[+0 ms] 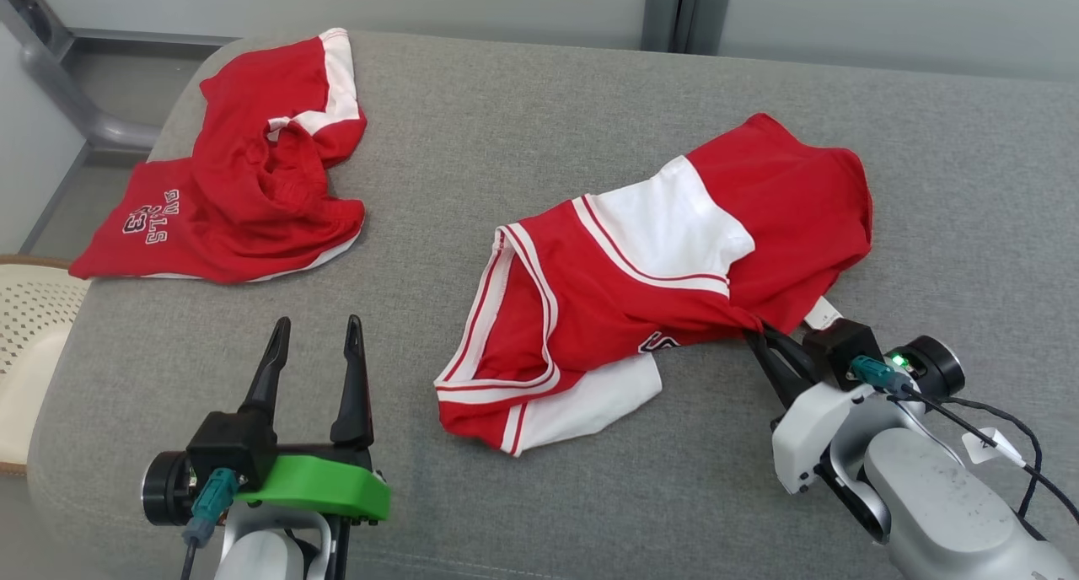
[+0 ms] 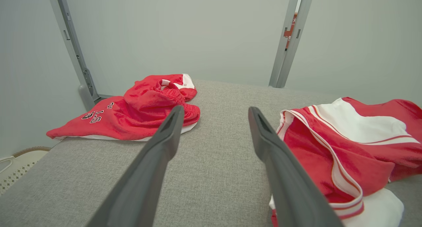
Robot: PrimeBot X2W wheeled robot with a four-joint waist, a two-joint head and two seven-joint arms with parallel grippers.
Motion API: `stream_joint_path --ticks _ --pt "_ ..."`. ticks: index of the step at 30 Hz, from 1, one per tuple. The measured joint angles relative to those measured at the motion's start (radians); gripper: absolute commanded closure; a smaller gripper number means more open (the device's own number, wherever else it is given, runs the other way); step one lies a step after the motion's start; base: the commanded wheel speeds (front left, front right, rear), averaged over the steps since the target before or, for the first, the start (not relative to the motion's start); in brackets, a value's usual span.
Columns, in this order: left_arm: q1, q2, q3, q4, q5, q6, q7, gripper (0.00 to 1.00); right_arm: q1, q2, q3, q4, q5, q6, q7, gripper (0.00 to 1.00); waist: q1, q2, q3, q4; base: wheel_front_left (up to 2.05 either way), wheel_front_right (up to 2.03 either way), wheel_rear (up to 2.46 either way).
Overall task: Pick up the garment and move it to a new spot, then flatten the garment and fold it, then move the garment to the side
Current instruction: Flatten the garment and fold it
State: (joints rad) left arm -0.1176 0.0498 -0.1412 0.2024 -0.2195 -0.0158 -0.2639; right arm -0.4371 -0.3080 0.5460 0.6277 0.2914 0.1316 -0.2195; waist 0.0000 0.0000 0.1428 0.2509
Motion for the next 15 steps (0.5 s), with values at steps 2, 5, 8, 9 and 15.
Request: stream_joint_path --ticks 2,5,8,9,15 --pt "0.0 0.0 0.004 0.005 0.001 -0.001 0.0 0.0 0.001 -0.002 -0.013 -0.02 0.0 0.0 -0.017 1.0 0.0 0.0 -0.008 -0.009 0.0 0.0 0.0" --pt "0.002 0.0 0.009 0.009 0.009 -0.006 0.0 0.0 0.008 -0.01 -0.047 -0.069 -0.007 0.0 -0.03 1.0 0.0 0.0 -0.024 -0.023 0.0 0.0 0.0" --pt "0.005 0.0 0.014 0.01 0.019 -0.008 0.0 0.0 0.033 -0.02 -0.095 -0.145 -0.026 0.0 -0.037 1.0 0.0 0.0 -0.041 -0.039 0.0 0.0 0.0" --pt "0.006 0.0 0.015 0.011 0.02 -0.01 0.0 0.0 0.046 -0.023 -0.113 -0.177 -0.039 0.0 -0.037 1.0 0.0 0.0 -0.046 -0.045 0.0 0.0 0.0" --pt "0.018 0.0 0.023 0.01 0.024 -0.016 0.0 0.0 0.127 -0.036 -0.233 -0.418 -0.097 0.0 0.006 1.0 0.0 0.0 -0.068 -0.075 0.0 0.0 0.0"
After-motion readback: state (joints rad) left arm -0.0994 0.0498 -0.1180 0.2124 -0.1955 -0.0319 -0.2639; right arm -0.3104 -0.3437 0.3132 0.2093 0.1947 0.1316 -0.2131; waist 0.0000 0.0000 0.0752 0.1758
